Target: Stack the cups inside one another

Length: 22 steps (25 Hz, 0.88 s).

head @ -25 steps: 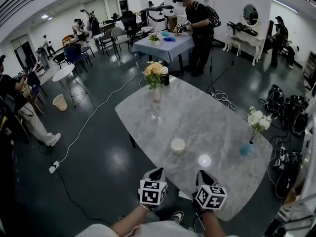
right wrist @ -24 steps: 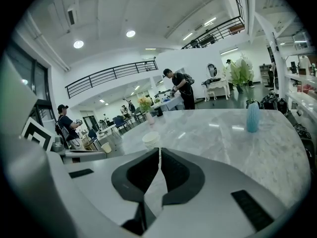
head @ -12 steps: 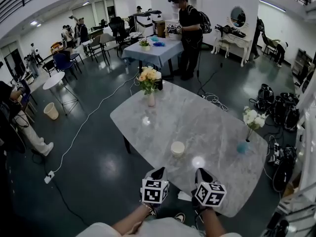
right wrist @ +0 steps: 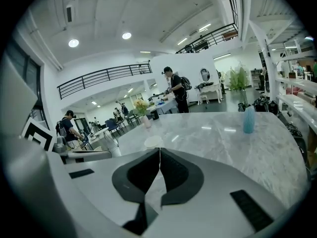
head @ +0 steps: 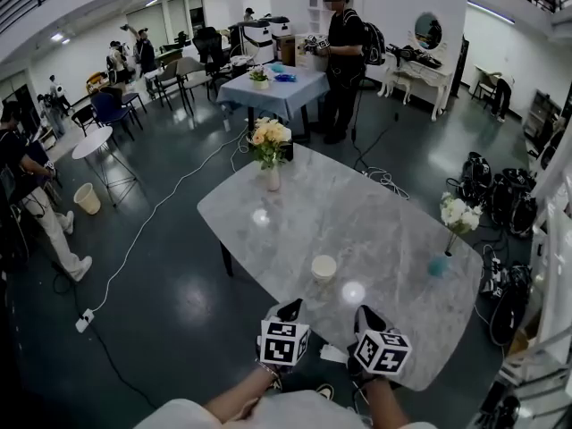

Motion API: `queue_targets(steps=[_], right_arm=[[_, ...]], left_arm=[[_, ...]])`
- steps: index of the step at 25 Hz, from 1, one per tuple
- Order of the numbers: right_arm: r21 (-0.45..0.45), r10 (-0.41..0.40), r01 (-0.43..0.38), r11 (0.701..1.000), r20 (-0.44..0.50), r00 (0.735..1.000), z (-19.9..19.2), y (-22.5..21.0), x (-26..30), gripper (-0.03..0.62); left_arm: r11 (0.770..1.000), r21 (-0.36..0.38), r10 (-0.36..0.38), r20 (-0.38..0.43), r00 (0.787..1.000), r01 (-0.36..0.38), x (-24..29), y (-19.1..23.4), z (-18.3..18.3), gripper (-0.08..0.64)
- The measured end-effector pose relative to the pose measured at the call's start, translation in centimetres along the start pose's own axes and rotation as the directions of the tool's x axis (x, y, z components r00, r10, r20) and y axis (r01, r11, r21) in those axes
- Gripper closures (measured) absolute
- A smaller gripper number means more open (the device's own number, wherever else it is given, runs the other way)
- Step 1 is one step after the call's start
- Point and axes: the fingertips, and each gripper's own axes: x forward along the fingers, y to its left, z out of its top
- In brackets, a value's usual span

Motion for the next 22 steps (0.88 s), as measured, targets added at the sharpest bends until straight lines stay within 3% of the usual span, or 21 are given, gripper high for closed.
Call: queue_targets(steps=[22], right_arm=[[-0.025, -0.017, 0.016, 1.0, -0.022, 1.0, -0.38, 0.24, -0.01, 0.584]], left_arm=[[1.0, -0.015, 0.002, -0.007, 1.0, -0.002, -0.06, 0.61, -0.29, 0.563]])
